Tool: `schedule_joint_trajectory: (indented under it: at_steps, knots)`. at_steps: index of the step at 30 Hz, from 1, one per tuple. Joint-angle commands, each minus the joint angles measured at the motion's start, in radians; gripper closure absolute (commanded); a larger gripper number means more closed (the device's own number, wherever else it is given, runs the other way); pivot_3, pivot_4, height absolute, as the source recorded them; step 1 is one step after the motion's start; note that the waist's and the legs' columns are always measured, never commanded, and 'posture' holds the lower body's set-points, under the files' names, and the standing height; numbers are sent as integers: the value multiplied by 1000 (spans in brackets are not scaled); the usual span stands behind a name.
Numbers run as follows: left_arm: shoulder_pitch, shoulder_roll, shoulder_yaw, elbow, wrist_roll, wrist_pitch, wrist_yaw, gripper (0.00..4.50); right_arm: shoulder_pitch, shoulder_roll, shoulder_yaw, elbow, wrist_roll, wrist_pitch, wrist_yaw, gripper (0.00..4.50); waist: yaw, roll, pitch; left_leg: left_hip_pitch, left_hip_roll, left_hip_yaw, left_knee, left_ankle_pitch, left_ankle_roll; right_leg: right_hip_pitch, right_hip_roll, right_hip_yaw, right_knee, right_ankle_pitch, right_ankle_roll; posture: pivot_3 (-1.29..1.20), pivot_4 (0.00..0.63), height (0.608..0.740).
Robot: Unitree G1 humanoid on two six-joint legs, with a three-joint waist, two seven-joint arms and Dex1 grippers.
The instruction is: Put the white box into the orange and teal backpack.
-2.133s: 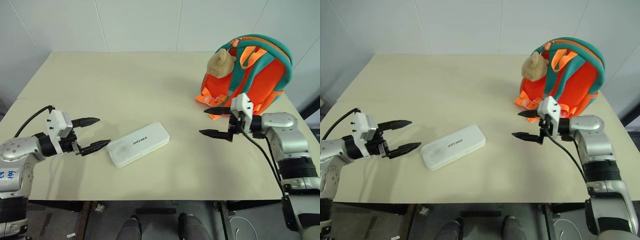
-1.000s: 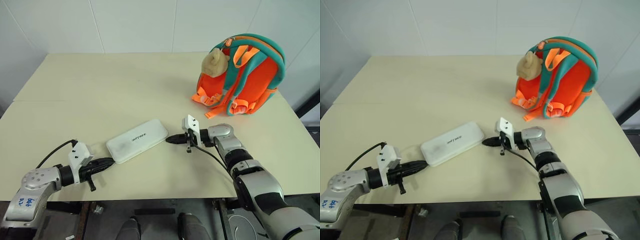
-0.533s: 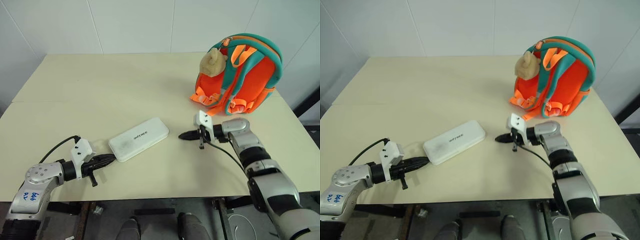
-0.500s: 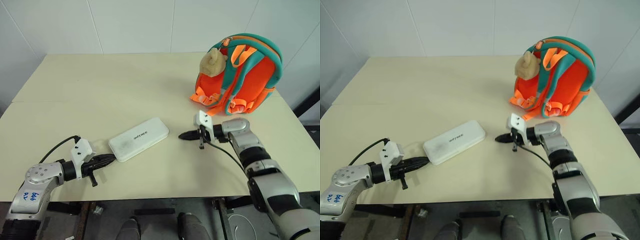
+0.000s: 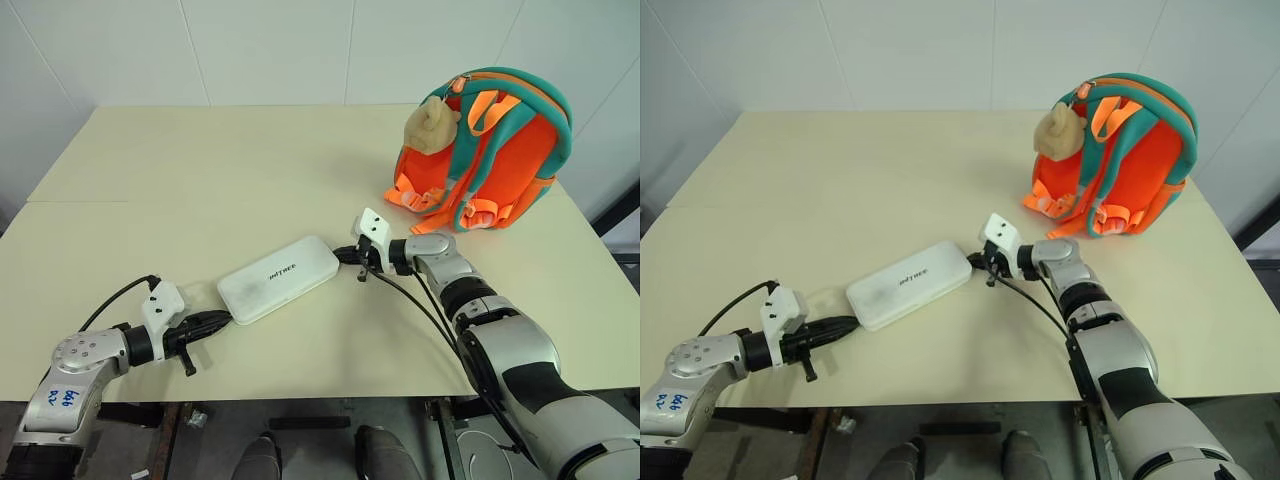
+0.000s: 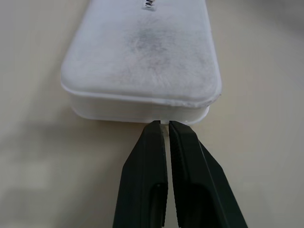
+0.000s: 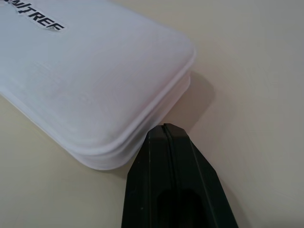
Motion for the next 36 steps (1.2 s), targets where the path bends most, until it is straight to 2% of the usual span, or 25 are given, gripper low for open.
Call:
schedule_joint_trajectory:
  at_steps: [1,5,8,15,21,25,36]
  knots:
    - [4,5,29,-30,-5,-12,7,4221,5,16,-11,-49,18,-24,67,4500,0,0,0,0,0,0,0,0,0,0,0,0,0,0,0,0,150,740]
    - [-11,6,29,-9,3,-19,7,4221,46,4,-11,-114,36,-2,157,4500,0,0,0,0,0,0,0,0,0,0,0,0,0,0,0,0,150,740]
    - [-57,2,8,26,15,-29,-5,4221,124,-31,0,-259,68,61,258,4500,4,0,0,0,0,0,0,0,0,0,0,0,0,0,0,0,150,740]
    - [-167,-35,-73,91,45,-50,-46,4221,335,-137,15,-642,125,284,332,4500,15,0,0,0,0,-1,2,0,0,1,1,0,2,0,0,0,150,740]
    - [-253,-72,-135,151,72,-73,-80,4221,439,-233,-11,-848,157,424,293,4500,29,0,0,0,0,0,5,0,0,1,1,0,1,1,1,0,150,740]
    - [-301,-101,-165,202,94,-96,-95,4221,464,-280,-26,-904,174,485,274,4500,30,0,0,-1,0,0,7,0,0,2,1,0,0,1,1,0,150,740]
    - [-324,-131,-195,235,117,-120,-101,4221,539,-309,-31,-1047,219,604,210,4500,29,0,0,-1,0,0,9,0,0,2,1,0,-1,1,1,0,150,740]
